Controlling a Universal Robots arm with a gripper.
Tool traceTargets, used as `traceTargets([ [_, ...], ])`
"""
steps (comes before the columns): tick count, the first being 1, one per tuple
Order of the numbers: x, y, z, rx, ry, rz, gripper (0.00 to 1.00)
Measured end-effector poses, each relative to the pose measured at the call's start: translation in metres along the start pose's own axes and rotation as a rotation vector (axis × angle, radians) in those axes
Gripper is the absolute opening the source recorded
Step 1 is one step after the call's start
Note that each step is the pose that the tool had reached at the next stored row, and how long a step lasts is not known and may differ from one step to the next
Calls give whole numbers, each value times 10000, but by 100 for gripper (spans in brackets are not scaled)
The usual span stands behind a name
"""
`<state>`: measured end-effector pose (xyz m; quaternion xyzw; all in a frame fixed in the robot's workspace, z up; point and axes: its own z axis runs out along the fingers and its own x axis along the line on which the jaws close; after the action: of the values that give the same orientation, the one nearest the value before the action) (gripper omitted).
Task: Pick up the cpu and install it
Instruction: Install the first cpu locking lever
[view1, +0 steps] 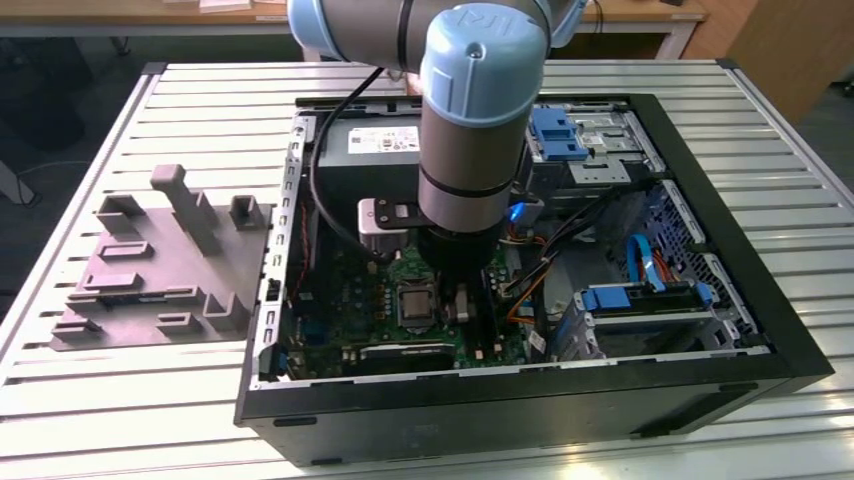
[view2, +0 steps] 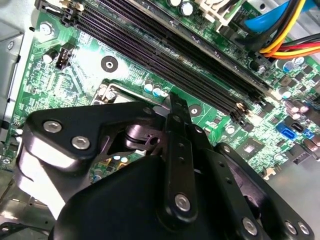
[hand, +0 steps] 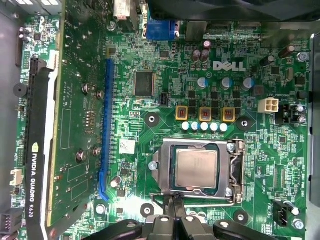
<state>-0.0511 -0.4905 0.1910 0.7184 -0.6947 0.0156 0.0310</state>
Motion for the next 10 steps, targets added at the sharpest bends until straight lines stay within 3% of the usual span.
traceTargets([
  [10,13,5,-185,-5,-3,0,11],
])
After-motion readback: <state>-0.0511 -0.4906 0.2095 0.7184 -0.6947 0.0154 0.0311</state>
